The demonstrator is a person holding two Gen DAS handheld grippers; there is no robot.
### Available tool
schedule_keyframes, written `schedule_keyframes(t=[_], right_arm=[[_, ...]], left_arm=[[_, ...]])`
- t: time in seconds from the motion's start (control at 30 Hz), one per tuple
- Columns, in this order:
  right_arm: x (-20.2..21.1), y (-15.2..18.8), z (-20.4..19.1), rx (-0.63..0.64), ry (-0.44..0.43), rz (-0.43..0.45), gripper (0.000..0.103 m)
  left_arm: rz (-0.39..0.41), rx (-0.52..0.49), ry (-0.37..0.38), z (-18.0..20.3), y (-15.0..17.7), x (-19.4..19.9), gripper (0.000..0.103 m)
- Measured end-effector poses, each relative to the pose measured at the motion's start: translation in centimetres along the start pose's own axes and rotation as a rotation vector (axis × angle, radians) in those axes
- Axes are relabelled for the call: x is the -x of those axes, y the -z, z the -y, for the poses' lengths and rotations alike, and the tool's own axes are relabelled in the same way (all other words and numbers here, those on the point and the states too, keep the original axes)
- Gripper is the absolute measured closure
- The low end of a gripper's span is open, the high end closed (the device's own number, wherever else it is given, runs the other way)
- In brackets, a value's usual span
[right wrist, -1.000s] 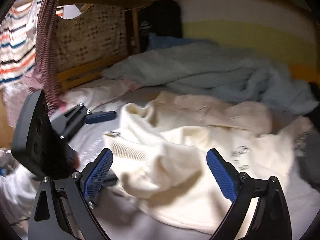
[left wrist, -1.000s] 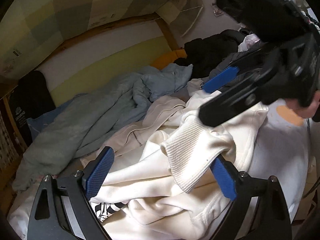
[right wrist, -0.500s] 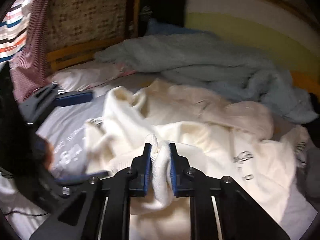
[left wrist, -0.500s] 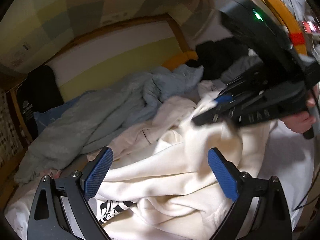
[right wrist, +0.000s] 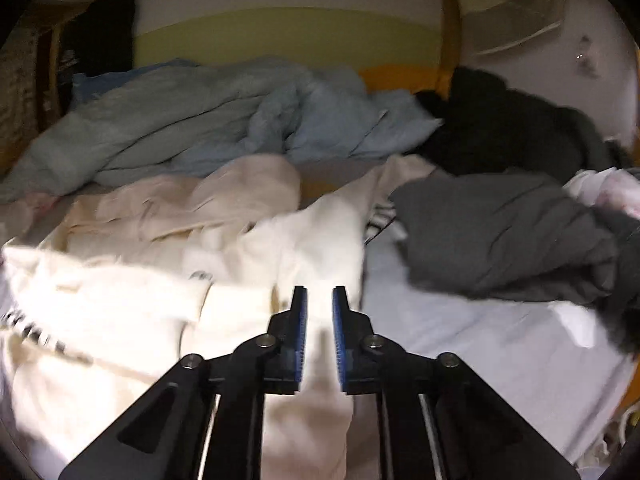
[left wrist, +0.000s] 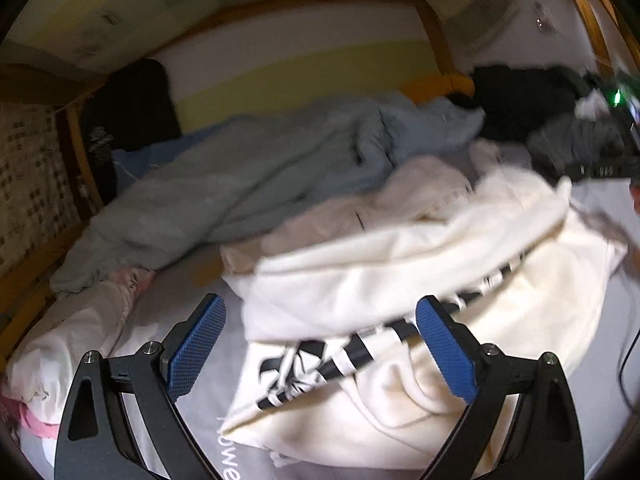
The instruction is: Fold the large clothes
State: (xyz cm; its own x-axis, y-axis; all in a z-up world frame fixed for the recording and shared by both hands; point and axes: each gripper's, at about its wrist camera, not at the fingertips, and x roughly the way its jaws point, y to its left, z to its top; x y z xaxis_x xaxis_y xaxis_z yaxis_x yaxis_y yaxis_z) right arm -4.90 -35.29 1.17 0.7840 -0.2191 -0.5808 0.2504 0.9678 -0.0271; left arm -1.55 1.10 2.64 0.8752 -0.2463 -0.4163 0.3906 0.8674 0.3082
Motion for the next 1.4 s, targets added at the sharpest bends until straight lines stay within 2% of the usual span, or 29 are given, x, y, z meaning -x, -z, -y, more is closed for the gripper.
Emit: schedule_keyframes(t=[0.03,0.1,0.2,0.23,0.3,0.33,0.37,0.4,0.47,0.5,0.53,0.57,0.6,0.7,0.83,0.9,0.97,1.03,1.1,1.17,1.2,1.27,1.3,1.33,1.4], right_arm=[[0.1,0.3,-0.1,0.016,-0.016,0.008,0.058],[0.5,0.7,-0.9,0.057,-0.067,0.028,0.043],[1.1,1.1,-3.2,0.169,-0.177,0.016,0.041],[1.2,1.2,-4.3,0.224,-0.187,0.016,0.039],[1.4,1.5,-5.8,0.314,-0.193,0.021,0.039],[1.3,1.6,-6.5,0.355,-0.204,0.020,0.039],[1.2,1.7,-7.5,0.416,-0.210,0.015,0.039],[0.8,1.7,-8.2,0.458,-0.194,0.008,0.039],[-0.7,1.8,-9.5,0.529,-0.119,-0.050,0.039],[-2.0,1.8,-10.0,0.543,-0.032,-0.121,0.041],[-2.9,1.6,-9.9,0.509,0.008,-0.163,0.052],[-3.1,1.3,-9.6,0.457,-0.022,-0.176,0.084],[-2.7,0.8,-8.8,0.378,-0.053,-0.158,0.090],[0.6,-0.7,-6.9,0.257,-0.052,-0.023,0.091],[7.0,-3.5,-4.3,0.102,-0.148,0.121,0.091],[9.2,-5.0,-3.4,0.061,-0.187,0.169,0.091],[9.5,-6.8,-2.9,0.029,-0.201,0.157,0.091],[6.5,-7.6,-2.8,0.002,-0.178,0.050,0.091],[2.0,-7.0,-3.3,0.002,-0.095,-0.064,0.091],[-1.3,-5.3,-3.7,0.033,-0.012,-0.134,0.091],[-2.5,-4.2,-3.9,0.044,0.015,-0.165,0.089],[-2.6,-2.5,-3.3,0.004,-0.028,-0.186,0.078],[-2.2,-1.8,-2.6,-0.039,-0.089,-0.180,0.066],[-1.6,-1.4,-1.8,-0.072,-0.116,-0.163,0.058],[-0.3,-0.7,-0.3,-0.102,-0.123,-0.114,0.058]], left_arm=[[-0.038,-0.024,0.016,0.7,0.3,-0.5,0.007],[-0.097,-0.076,0.029,2.1,0.9,-1.7,0.009],[-0.114,-0.133,-0.026,3.9,1.8,-2.7,0.012],[-0.110,-0.130,-0.051,4.2,1.9,-3.0,0.015],[-0.132,-0.081,-0.071,3.9,2.1,-3.7,0.028],[-0.148,-0.049,-0.085,3.6,2.2,-4.2,0.044],[-0.163,-0.026,-0.075,3.4,2.4,-4.5,0.055],[-0.168,-0.013,-0.049,3.4,2.7,-4.7,0.061],[-0.148,-0.049,-0.057,4.4,3.0,-4.3,0.081],[-0.124,-0.089,-0.094,5.1,2.8,-3.9,0.086],[-0.090,-0.121,-0.125,5.9,2.7,-3.2,0.090],[-0.055,-0.135,-0.145,6.2,2.3,-2.5,0.091],[-0.026,-0.128,-0.160,6.4,1.8,-1.6,0.091],[0.024,-0.072,-0.121,6.0,0.7,1.2,0.092],[0.032,-0.029,-0.093,5.7,1.0,4.0,0.092],[0.028,-0.041,-0.082,6.0,1.5,4.6,0.092],[0.021,-0.068,-0.097,6.7,2.2,4.4,0.092],[-0.014,-0.082,-0.115,7.1,2.8,3.4,0.092],[-0.049,-0.073,-0.101,6.9,3.2,2.5,0.091],[-0.065,-0.064,-0.073,6.6,3.4,2.1,0.085],[-0.051,-0.072,-0.063,6.6,3.6,2.4,0.078],[0.008,-0.082,-0.072,6.7,3.4,3.6,0.018],[0.051,-0.069,-0.081,6.6,3.1,4.3,0.007],[0.084,-0.052,-0.069,6.3,2.8,5.0,0.002],[0.122,0.005,0.004,5.6,1.8,6.1,0.002]])
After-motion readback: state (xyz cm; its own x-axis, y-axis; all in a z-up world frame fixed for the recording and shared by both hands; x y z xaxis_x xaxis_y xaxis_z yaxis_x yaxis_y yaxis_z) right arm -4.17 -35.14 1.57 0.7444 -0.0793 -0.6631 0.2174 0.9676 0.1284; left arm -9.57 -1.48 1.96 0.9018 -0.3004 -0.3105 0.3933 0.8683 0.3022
